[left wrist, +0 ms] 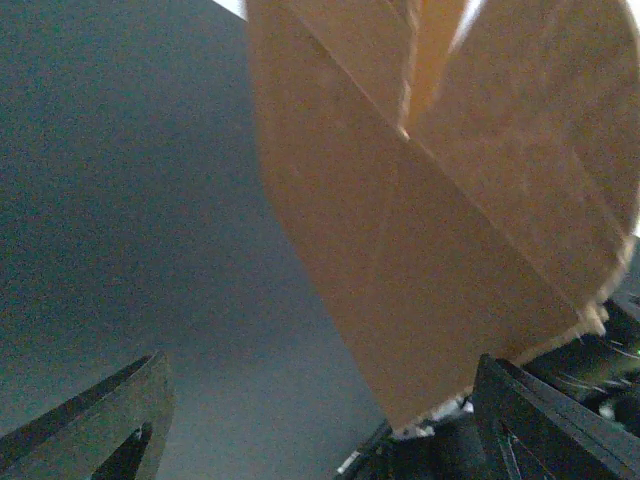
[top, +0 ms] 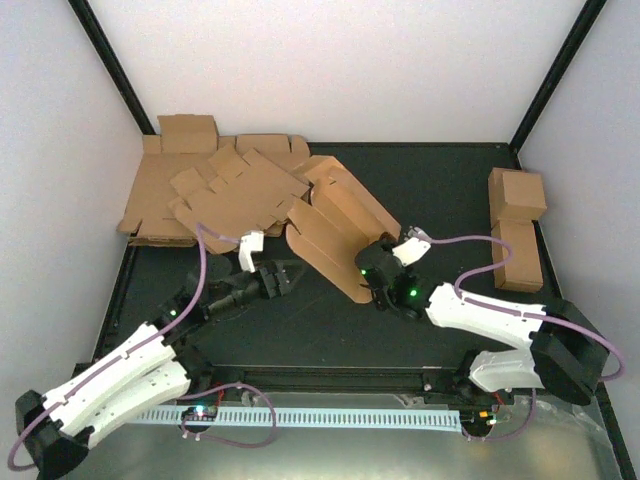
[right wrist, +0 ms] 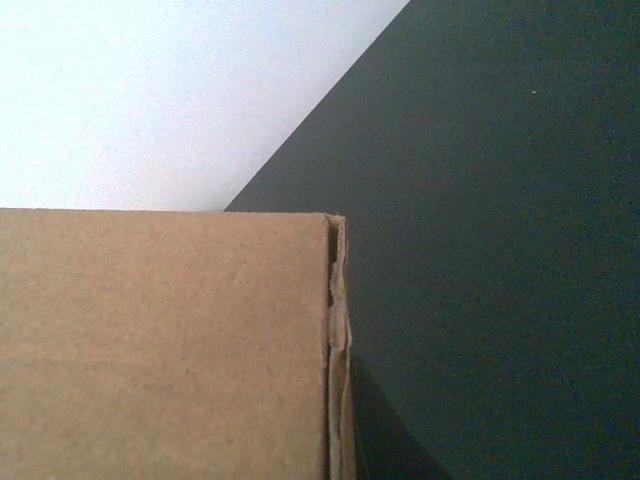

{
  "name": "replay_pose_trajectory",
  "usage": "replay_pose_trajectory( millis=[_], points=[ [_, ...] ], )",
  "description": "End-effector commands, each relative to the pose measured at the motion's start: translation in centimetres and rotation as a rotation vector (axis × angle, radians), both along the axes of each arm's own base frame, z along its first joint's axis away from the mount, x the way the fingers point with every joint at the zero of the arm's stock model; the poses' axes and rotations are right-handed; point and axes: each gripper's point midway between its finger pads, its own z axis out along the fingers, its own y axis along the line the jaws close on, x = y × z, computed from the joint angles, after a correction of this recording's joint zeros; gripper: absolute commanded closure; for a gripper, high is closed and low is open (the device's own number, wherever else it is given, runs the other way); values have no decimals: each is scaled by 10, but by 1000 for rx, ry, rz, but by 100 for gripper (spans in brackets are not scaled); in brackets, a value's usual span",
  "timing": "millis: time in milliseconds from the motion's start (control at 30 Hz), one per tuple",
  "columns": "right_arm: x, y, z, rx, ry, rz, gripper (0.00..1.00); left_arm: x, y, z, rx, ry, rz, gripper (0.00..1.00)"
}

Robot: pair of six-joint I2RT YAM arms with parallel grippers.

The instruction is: Fold the paper box

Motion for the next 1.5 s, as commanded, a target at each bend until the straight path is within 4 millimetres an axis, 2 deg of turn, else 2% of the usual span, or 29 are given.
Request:
replay_pose_trajectory(
  millis=[0, 267, 500, 733, 933, 1100, 1200, 1333, 1467],
  points=[
    [4, -13, 6, 7, -30, -110, 98, -14, -26, 59, -140, -114, -107, 16],
    [4, -16, 5, -15, -43, -130, 98, -31, -28, 67, -210, -174, -68, 14],
    [3, -14, 12, 2, -68, -111, 98, -11, -29, 36, -97, -63, 33, 15],
    [0, -14, 13, 10, -71, -104, 98, 0, -10, 21, -45, -22, 152, 17],
    [-1, -14, 14, 11, -77, -103, 98, 3, -6, -1, -29, 49, 198, 3],
    [-1, -12, 16, 13, -81, -93, 98, 3, -18, 9, -43, -11, 144, 1],
    [-1, -10, 17, 10, -86, -88, 98, 4, -23, 18, -31, -49, 122, 9],
    [-2, -11, 18, 12, -88, -87, 98, 8, -20, 22, -19, -75, 149, 31],
    [-3, -9, 19, 17, -91, -83, 98, 13, -14, 18, -5, -79, 185, 50]
  ],
)
